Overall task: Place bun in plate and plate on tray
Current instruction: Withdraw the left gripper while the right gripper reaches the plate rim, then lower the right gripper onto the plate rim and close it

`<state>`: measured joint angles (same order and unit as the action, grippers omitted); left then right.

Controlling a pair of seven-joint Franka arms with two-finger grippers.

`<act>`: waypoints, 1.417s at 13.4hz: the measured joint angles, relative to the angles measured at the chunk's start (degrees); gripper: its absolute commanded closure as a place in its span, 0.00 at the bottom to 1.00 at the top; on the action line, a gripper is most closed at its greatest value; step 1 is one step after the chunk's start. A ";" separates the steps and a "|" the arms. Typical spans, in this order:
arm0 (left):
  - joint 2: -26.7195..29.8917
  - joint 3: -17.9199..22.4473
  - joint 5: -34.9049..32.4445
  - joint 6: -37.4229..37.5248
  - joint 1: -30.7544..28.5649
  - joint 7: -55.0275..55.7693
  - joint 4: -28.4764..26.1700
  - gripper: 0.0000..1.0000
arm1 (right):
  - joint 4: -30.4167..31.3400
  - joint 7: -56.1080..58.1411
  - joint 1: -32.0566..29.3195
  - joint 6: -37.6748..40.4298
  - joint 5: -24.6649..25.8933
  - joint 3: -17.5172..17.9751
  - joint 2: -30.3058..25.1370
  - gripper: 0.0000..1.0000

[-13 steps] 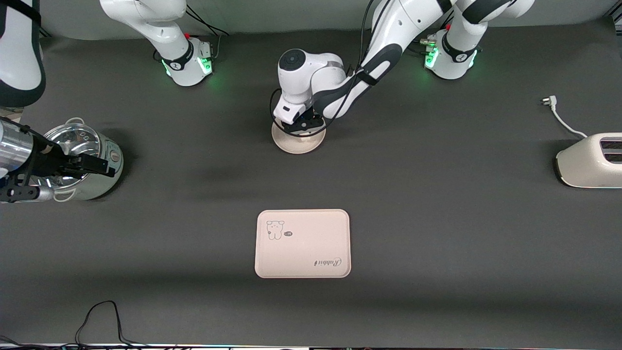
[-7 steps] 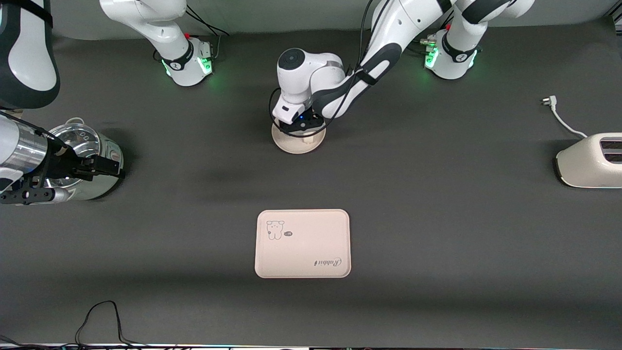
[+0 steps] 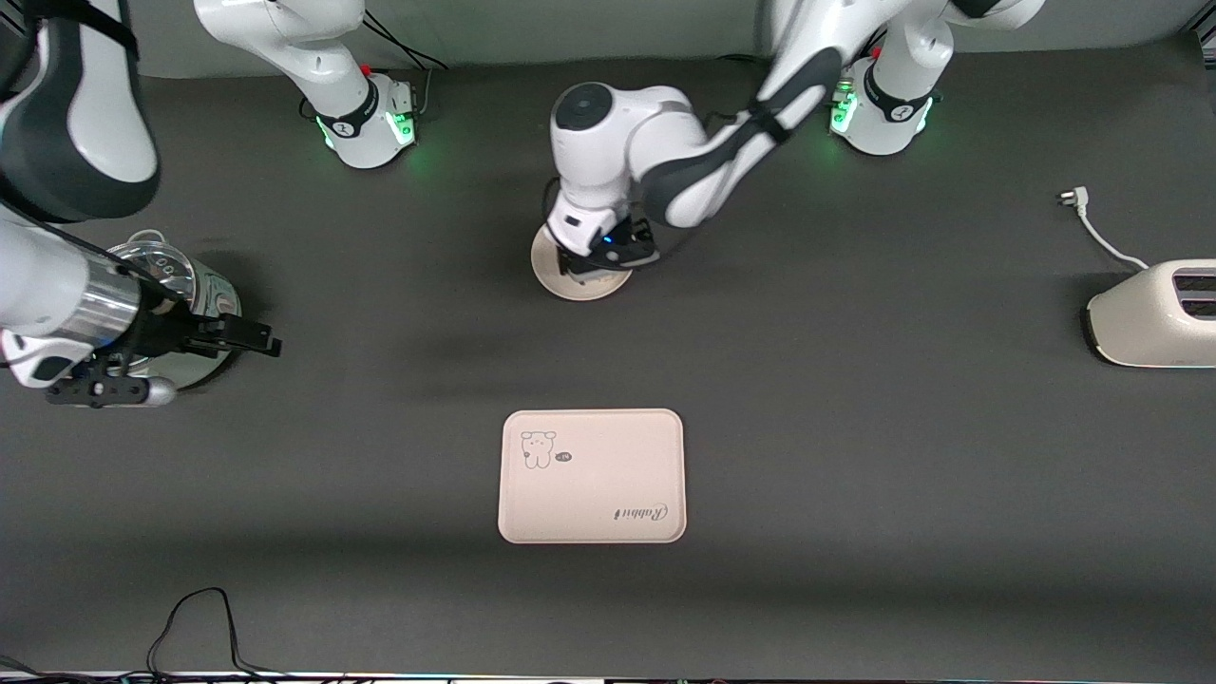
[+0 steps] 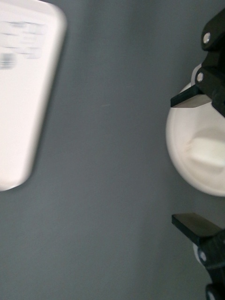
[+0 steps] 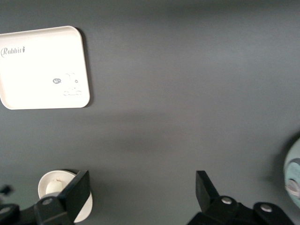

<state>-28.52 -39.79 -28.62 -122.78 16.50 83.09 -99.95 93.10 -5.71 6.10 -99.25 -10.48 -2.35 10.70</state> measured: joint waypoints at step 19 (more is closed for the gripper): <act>17.44 22.14 20.55 34.63 -33.53 -73.85 16.70 0.00 | 36.47 -3.65 23.56 -38.17 -20.05 0.28 0.74 0.00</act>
<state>-11.08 -17.65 -8.07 -88.15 -17.03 9.24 -83.25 129.57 -9.36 29.67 -137.42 -30.53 -2.07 11.44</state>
